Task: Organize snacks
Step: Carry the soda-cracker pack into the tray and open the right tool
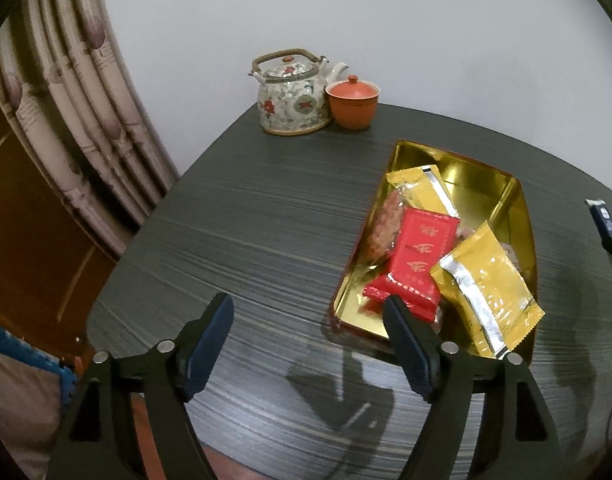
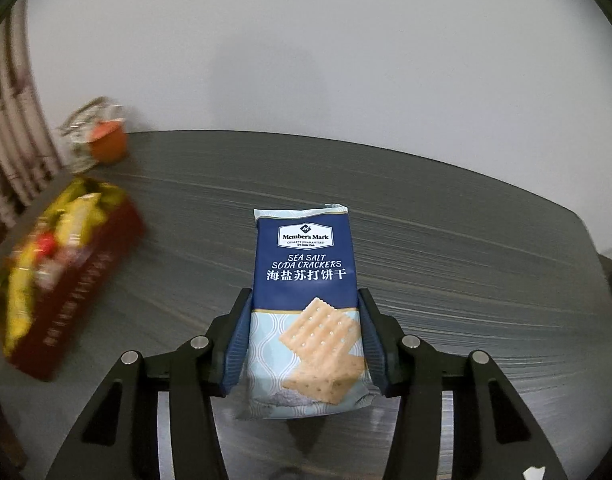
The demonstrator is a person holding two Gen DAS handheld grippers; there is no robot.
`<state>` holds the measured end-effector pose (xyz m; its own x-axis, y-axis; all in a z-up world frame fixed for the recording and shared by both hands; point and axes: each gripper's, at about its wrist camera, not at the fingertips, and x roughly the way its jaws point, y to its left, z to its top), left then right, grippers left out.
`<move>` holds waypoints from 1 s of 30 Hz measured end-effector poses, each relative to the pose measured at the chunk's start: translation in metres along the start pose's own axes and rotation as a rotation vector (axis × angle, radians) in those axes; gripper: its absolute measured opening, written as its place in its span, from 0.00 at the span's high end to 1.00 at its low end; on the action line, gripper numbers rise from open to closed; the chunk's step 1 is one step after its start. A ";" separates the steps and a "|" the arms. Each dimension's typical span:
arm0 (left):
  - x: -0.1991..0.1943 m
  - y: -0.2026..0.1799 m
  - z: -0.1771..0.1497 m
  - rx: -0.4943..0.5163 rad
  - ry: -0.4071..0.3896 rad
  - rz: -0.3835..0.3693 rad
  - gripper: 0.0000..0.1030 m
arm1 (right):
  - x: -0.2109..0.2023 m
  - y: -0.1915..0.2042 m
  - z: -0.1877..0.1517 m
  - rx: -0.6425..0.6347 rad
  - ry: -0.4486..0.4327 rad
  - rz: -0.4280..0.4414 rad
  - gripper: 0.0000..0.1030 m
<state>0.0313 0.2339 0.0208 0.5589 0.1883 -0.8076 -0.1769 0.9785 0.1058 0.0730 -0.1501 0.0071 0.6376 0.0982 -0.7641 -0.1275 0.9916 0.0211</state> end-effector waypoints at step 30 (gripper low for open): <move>-0.005 0.037 -0.006 -0.124 -0.013 -0.010 0.20 | -0.003 0.195 0.022 -0.206 0.047 0.211 0.55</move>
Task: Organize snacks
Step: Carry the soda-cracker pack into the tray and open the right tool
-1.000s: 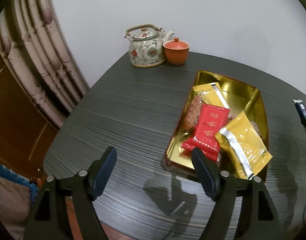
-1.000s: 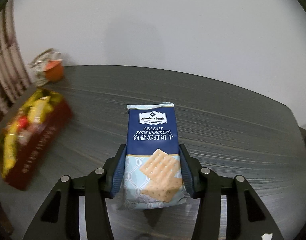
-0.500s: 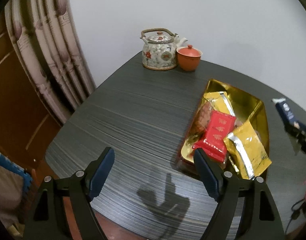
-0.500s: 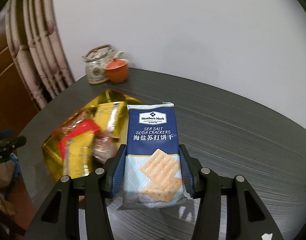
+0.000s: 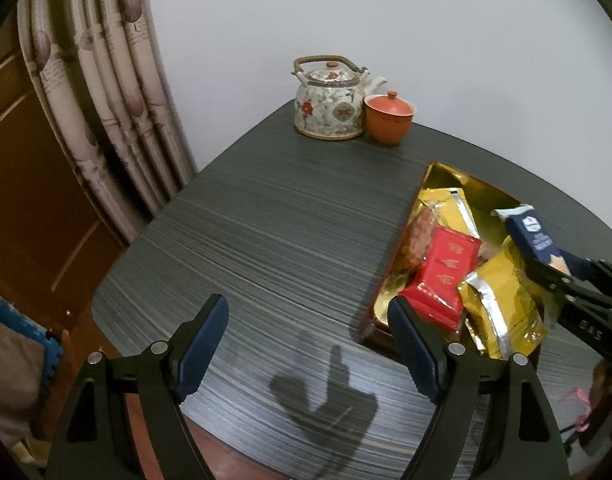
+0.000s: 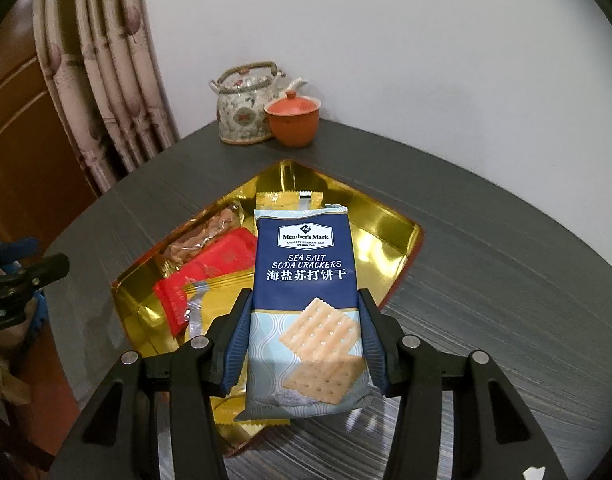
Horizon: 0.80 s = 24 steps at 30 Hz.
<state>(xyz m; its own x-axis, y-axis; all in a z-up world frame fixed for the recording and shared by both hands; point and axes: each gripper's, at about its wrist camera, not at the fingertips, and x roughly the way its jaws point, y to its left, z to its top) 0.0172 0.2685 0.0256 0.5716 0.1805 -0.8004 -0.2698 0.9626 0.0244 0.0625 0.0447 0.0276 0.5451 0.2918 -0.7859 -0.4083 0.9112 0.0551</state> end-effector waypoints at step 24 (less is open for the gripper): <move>0.005 -0.029 -0.013 0.110 0.030 -0.005 0.20 | 0.008 0.010 -0.004 0.009 0.003 -0.017 0.29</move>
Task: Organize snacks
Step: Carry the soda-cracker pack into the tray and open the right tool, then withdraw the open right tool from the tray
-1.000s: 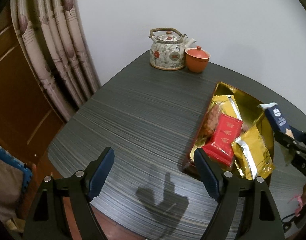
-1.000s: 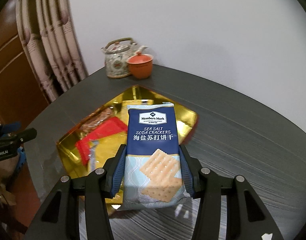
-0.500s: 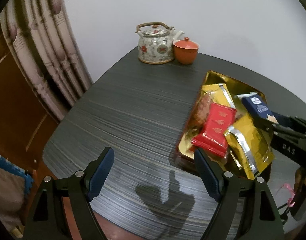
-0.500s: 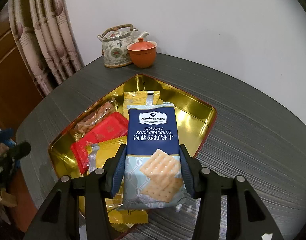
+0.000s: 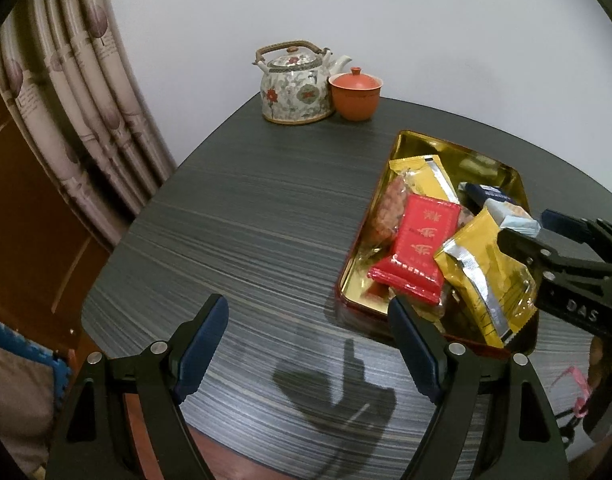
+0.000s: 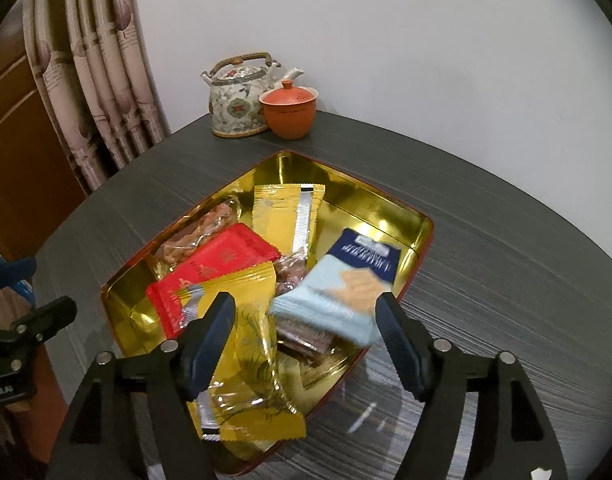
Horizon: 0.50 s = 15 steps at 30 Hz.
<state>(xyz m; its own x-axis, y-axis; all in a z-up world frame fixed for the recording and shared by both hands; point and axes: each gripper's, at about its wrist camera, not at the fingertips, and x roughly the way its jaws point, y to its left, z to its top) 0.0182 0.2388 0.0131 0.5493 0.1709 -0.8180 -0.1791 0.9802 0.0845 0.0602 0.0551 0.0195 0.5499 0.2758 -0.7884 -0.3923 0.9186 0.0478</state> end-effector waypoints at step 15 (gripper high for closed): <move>0.000 0.000 -0.002 0.005 0.003 0.009 0.20 | -0.040 0.014 -0.030 0.053 -0.027 -0.033 0.07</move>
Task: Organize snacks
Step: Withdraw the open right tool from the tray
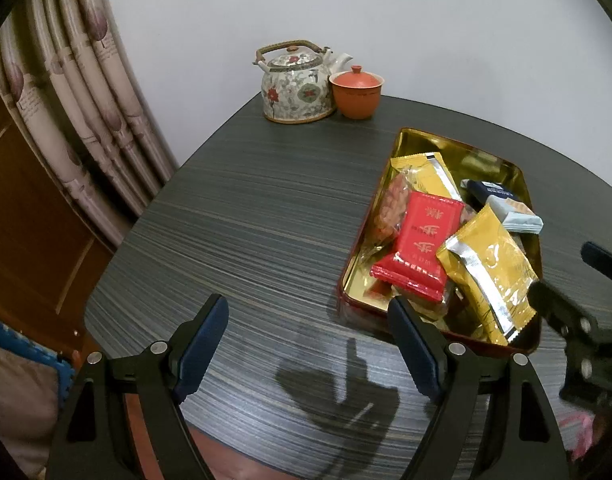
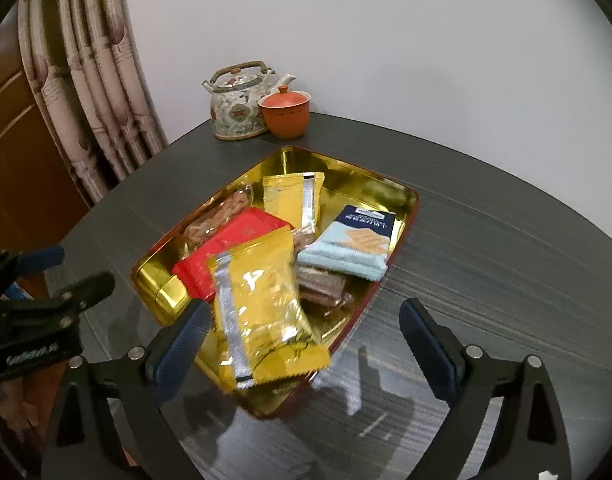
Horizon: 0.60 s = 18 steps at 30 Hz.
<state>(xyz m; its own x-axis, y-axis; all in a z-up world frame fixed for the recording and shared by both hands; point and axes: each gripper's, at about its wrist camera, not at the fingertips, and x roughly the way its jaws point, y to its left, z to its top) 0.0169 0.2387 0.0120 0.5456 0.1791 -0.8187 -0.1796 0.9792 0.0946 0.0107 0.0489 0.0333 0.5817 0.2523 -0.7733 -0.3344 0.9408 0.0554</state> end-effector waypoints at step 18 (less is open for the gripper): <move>-0.001 -0.010 -0.002 0.035 0.000 0.004 0.20 | -0.005 0.010 -0.022 -0.031 0.051 -0.031 0.01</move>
<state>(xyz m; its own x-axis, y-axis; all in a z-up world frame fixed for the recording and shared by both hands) 0.0163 0.2281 0.0109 0.5446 0.1832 -0.8185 -0.1529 0.9812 0.1178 -0.0116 0.0523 0.0239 0.5538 0.2105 -0.8056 -0.3398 0.9404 0.0122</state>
